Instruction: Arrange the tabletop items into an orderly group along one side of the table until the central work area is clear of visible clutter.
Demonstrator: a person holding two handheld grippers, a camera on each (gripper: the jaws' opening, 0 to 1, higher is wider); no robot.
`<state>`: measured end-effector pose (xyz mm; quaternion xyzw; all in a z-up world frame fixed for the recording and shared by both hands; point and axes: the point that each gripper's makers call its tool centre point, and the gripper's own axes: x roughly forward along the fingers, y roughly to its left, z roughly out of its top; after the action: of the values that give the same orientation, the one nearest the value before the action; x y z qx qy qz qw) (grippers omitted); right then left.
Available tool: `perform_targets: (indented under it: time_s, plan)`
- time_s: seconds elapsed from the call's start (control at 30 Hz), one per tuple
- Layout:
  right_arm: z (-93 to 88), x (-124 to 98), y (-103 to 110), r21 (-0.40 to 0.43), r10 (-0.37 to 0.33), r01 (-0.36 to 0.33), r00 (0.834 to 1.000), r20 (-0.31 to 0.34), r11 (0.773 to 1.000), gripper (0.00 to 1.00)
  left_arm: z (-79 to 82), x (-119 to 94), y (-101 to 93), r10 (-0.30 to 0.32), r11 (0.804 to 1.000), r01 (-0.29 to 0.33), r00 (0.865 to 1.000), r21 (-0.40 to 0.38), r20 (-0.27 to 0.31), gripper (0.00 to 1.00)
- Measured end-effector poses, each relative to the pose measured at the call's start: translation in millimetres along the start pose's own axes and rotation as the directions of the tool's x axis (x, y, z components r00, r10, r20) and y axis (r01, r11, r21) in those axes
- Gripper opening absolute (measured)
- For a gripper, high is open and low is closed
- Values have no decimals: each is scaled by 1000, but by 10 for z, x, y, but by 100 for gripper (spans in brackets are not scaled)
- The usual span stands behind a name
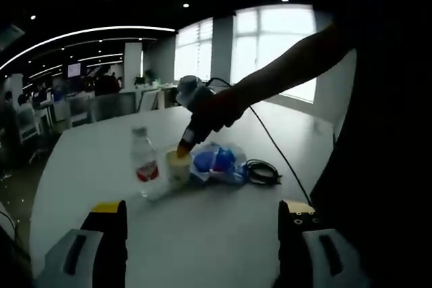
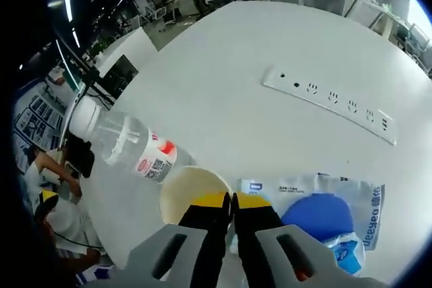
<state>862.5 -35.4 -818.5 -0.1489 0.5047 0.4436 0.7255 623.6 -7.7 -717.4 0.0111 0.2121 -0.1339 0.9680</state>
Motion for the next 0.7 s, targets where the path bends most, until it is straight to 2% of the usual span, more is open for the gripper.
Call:
perform_targets:
  time_s: [0.53,0.7]
  plan:
    - [76,15,19,-4,5,-5,999,31,1000,2,-12,35,-37,-6,1000,6,1000,-2,-10,90]
    - [177,0,-19,-28,1,1,997,72,1000,11,6,31,-15,6,1000,-6,1000,-3,-3,91]
